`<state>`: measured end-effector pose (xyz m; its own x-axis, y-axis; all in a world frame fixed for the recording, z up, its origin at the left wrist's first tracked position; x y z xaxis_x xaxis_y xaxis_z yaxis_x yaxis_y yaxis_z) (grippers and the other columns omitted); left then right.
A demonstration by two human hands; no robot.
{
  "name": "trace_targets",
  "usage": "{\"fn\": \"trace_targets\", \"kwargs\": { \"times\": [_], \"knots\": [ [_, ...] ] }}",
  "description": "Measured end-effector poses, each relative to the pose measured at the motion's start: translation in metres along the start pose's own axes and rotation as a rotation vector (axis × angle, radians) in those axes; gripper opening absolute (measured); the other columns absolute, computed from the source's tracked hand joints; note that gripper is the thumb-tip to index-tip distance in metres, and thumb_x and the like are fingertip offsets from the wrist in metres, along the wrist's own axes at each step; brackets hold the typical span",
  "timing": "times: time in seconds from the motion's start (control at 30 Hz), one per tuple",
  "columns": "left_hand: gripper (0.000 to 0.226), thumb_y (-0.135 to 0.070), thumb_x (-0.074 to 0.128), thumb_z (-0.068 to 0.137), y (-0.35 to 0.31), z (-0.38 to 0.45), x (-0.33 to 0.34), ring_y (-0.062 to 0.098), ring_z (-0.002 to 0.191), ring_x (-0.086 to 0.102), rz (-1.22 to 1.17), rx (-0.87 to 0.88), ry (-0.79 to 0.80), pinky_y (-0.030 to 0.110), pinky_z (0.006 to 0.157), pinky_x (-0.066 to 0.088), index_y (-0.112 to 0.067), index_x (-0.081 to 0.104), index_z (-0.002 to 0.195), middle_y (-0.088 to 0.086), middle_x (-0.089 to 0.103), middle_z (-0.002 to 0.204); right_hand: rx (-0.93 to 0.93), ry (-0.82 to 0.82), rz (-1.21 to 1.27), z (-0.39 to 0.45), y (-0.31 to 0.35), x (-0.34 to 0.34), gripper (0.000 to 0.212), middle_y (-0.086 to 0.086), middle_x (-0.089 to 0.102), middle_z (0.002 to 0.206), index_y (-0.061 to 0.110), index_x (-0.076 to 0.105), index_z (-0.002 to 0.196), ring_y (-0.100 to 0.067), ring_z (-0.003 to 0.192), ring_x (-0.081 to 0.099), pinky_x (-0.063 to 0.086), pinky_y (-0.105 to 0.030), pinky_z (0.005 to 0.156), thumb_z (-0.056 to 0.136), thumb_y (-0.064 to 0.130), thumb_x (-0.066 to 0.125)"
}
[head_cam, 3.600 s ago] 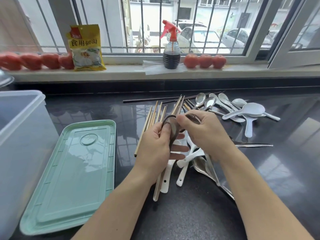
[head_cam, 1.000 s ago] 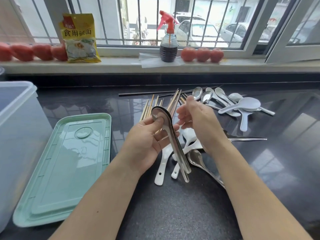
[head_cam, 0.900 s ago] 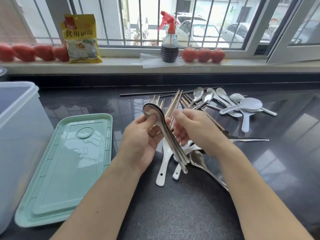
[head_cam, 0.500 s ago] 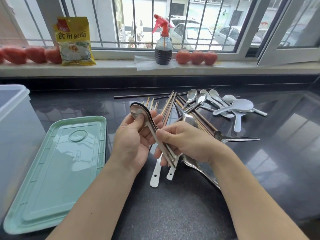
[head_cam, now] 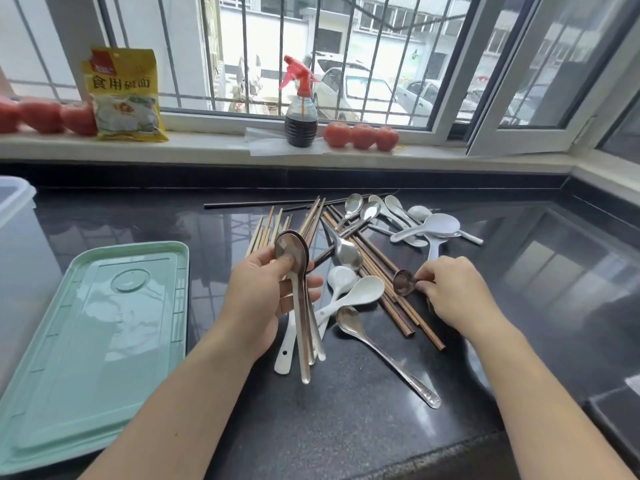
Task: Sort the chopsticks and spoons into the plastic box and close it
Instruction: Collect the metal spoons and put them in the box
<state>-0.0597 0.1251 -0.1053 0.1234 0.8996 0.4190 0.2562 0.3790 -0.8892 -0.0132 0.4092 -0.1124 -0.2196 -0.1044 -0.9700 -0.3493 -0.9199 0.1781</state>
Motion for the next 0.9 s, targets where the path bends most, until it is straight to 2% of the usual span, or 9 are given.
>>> {"fn": "trace_targets", "kwargs": {
  "times": [0.07,0.13,0.23,0.33,0.47,0.57,0.7,0.77,0.9],
  "knots": [
    [0.018,-0.008,0.052,0.106,-0.001,0.0,0.0,0.036,0.082,0.077,0.032,0.012,-0.013,0.041,0.064,0.063,-0.001,0.067,0.114,0.022,0.075,0.102,0.006,-0.091,0.117,-0.005,0.01,-0.018,0.015,0.003,0.071,0.089,0.031,0.068,0.08,-0.025,0.092,0.056,0.047,-0.039,0.082,0.091,0.021,0.07],
    [0.018,-0.009,0.052,0.106,-0.001,-0.001,0.001,0.036,0.083,0.078,0.051,0.028,-0.019,0.041,0.064,0.064,-0.001,0.067,0.113,0.024,0.073,0.106,0.033,-0.146,0.499,-0.017,0.035,-0.044,0.013,0.008,0.07,0.075,0.024,0.07,0.078,-0.014,0.076,0.061,0.045,-0.032,0.071,0.091,0.022,0.072],
    [0.017,-0.011,0.055,0.106,0.001,-0.001,0.003,0.034,0.084,0.078,0.085,0.061,-0.034,0.041,0.062,0.064,-0.002,0.068,0.112,0.022,0.074,0.106,0.012,0.101,0.973,-0.046,0.099,-0.063,0.015,0.005,0.068,0.065,0.015,0.073,0.082,-0.009,0.059,0.059,0.046,-0.026,0.06,0.094,0.025,0.071],
    [0.017,-0.015,0.058,0.105,0.003,-0.004,0.004,0.033,0.084,0.077,0.137,0.098,-0.013,0.038,0.061,0.062,-0.006,0.073,0.104,0.02,0.076,0.1,-0.023,0.226,0.914,-0.064,0.149,-0.04,0.015,0.002,0.072,0.07,0.018,0.069,0.082,-0.009,0.059,0.064,0.048,-0.026,0.056,0.094,0.028,0.07],
    [0.016,-0.013,0.058,0.103,0.001,-0.005,0.0,0.032,0.084,0.077,0.117,0.069,-0.032,0.034,0.06,0.059,-0.009,0.074,0.1,0.015,0.079,0.093,0.006,0.144,0.748,-0.061,0.165,-0.013,0.012,0.008,0.065,0.077,0.023,0.064,0.086,-0.002,0.065,0.06,0.038,-0.011,0.05,0.093,0.031,0.07],
    [0.015,-0.015,0.062,0.102,-0.001,-0.004,0.0,0.029,0.08,0.076,0.045,0.021,-0.002,0.037,0.063,0.06,-0.008,0.075,0.1,0.014,0.078,0.09,0.019,0.116,0.734,-0.056,0.162,-0.013,0.015,0.009,0.064,0.074,0.023,0.063,0.084,0.0,0.06,0.056,0.035,-0.009,0.046,0.093,0.033,0.07],
    [0.023,-0.019,0.056,0.105,-0.001,-0.002,-0.001,0.024,0.078,0.074,-0.02,-0.037,0.093,0.039,0.065,0.061,-0.005,0.074,0.104,0.009,0.076,0.085,0.044,0.132,0.777,-0.047,0.16,-0.013,0.018,0.003,0.064,0.071,0.022,0.063,0.079,-0.016,0.066,0.063,0.058,-0.037,0.062,0.091,0.033,0.071],
    [0.027,-0.02,0.051,0.108,-0.002,-0.002,-0.002,0.024,0.082,0.073,-0.032,-0.04,0.152,0.041,0.07,0.062,-0.005,0.073,0.106,0.009,0.076,0.087,0.066,0.158,0.808,-0.044,0.157,-0.016,0.018,0.0,0.065,0.072,0.021,0.065,0.08,-0.02,0.066,0.064,0.061,-0.047,0.066,0.09,0.033,0.072],
    [0.033,-0.017,0.055,0.105,-0.002,-0.003,0.0,0.02,0.081,0.075,-0.037,-0.002,0.221,0.043,0.072,0.061,-0.021,0.083,0.088,0.004,0.078,0.086,0.045,0.26,0.822,-0.044,0.154,-0.022,0.023,-0.002,0.063,0.062,0.011,0.064,0.085,-0.01,0.046,0.054,0.046,-0.028,0.044,0.092,0.031,0.073]
  ]
}}
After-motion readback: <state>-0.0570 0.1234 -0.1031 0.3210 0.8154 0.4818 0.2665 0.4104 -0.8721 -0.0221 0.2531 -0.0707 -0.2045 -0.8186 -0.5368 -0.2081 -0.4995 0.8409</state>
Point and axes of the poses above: each hand's wrist, its own z-axis towards the middle knuckle, its own x-axis out of the palm, y = z × x, the point moved 1 cm from there along z, towards the middle knuckle
